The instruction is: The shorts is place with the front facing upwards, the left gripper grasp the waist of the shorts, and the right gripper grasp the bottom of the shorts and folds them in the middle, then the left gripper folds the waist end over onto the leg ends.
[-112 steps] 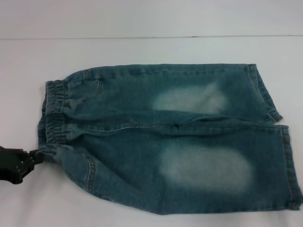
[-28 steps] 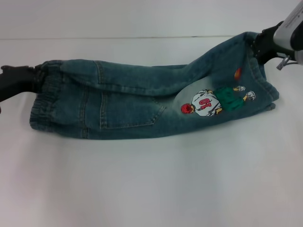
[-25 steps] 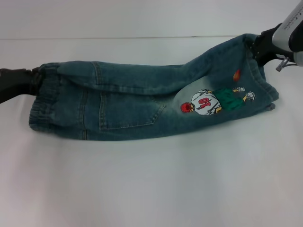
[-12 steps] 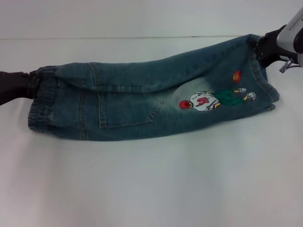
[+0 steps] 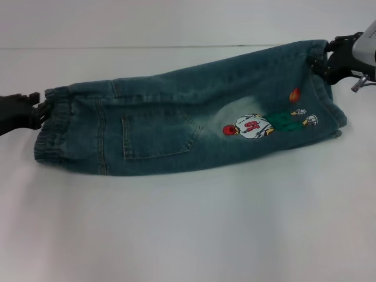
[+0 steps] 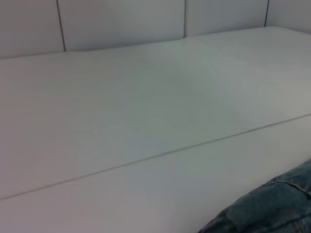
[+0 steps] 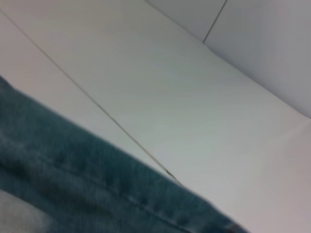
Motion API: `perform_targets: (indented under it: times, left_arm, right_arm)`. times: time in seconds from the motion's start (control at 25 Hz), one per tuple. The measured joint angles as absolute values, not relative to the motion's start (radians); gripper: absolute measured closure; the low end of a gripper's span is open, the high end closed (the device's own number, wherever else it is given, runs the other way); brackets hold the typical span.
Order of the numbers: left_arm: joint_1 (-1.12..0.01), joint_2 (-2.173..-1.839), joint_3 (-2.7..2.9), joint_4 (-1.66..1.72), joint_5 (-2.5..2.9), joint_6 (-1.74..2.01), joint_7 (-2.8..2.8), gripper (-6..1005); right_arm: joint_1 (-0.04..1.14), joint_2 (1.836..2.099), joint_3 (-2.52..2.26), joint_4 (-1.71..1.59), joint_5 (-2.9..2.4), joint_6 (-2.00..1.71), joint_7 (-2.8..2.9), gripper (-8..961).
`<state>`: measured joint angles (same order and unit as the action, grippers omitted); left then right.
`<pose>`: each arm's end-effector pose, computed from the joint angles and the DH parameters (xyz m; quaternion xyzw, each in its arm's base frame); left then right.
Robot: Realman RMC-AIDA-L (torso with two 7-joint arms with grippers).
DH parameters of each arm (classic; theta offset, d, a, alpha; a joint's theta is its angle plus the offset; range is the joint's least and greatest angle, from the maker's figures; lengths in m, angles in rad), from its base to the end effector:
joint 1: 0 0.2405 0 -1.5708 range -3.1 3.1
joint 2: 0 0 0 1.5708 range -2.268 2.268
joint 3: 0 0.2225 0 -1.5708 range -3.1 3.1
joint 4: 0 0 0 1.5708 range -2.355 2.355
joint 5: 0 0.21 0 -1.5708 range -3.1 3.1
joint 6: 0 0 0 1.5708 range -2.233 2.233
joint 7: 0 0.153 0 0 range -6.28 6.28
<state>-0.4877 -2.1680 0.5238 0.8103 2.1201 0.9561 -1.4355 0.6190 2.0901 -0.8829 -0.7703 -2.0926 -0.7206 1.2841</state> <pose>-0.3110 0.3663 0.0516 -0.8347 -0.3188 -0.1151 0.4340 0.2510 0.4274 0.0431 -0.8900 0.1056 -0.0029 0.4435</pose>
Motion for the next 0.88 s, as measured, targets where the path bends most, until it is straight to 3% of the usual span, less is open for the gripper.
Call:
perform_targets:
  times: [0.08, 0.2, 0.4, 0.6, 0.84, 0.88]
  left_arm:
    - [-0.477, -2.168, 0.524, 0.821, 2.121, 0.960, -1.436, 800]
    - [-0.457, -2.170, 0.520, 0.842, 2.108, 0.977, -1.436, 585]
    - [-0.397, -2.169, 0.509, 0.866, 1.996, 1.083, -1.398, 462]
    - [-0.333, -2.168, 0.486, 0.886, 1.893, 1.260, -1.346, 340]
    - [-0.291, -2.167, 0.388, 0.835, 1.884, 1.454, -1.260, 109]
    - [-0.279, -2.168, 0.381, 0.823, 1.884, 1.465, -1.239, 109]
  right_arm:
    - [0.606, 2.092, -0.883, -0.784, -2.092, -0.729, 1.285, 643]
    - [0.583, 2.090, -0.877, -0.810, -2.085, -0.762, 1.288, 578]
    - [0.511, 2.077, -0.814, -0.897, -2.021, -0.905, 1.285, 470]
    - [0.415, 2.086, -0.786, -0.998, -1.933, -1.103, 1.262, 263]
    - [0.387, 2.072, -0.723, -0.906, -1.868, -1.360, 1.144, 219]
    - [0.386, 2.070, -0.715, -0.886, -1.868, -1.395, 1.120, 220]
